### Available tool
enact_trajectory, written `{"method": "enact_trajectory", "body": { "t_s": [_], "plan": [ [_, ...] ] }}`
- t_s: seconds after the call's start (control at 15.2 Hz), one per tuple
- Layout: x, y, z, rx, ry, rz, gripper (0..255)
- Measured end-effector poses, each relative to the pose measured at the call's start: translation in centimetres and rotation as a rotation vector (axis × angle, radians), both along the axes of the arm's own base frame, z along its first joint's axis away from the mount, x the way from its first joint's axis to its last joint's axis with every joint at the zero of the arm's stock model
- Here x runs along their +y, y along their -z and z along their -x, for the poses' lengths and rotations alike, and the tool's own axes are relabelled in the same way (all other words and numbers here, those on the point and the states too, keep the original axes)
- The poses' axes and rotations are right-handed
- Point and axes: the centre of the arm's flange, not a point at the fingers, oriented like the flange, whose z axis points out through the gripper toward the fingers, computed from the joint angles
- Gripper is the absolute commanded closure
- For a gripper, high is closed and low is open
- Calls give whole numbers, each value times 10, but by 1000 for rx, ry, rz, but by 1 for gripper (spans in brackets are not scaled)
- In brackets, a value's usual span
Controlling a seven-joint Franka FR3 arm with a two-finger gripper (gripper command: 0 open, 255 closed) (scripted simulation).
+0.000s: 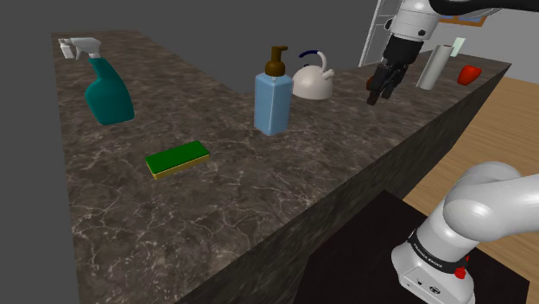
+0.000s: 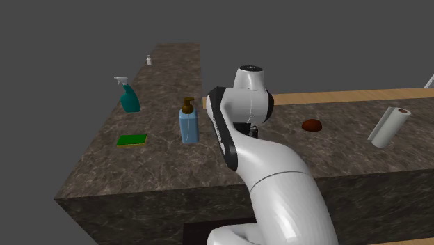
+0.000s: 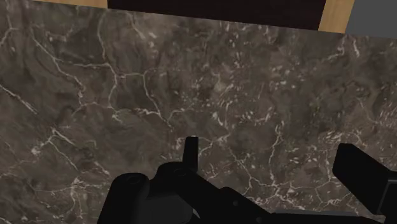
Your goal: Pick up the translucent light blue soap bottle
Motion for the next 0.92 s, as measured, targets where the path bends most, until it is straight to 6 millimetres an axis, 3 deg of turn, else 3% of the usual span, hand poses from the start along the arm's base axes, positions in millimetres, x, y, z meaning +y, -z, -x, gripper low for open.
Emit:
{"method": "enact_trajectory", "body": {
  "t_s": [0.2,0.92],
  "plan": [
    [9,-7,-9,-1,0,0,0],
    [92,-62,-108,-5,-4,-3,0]
  ]
}}
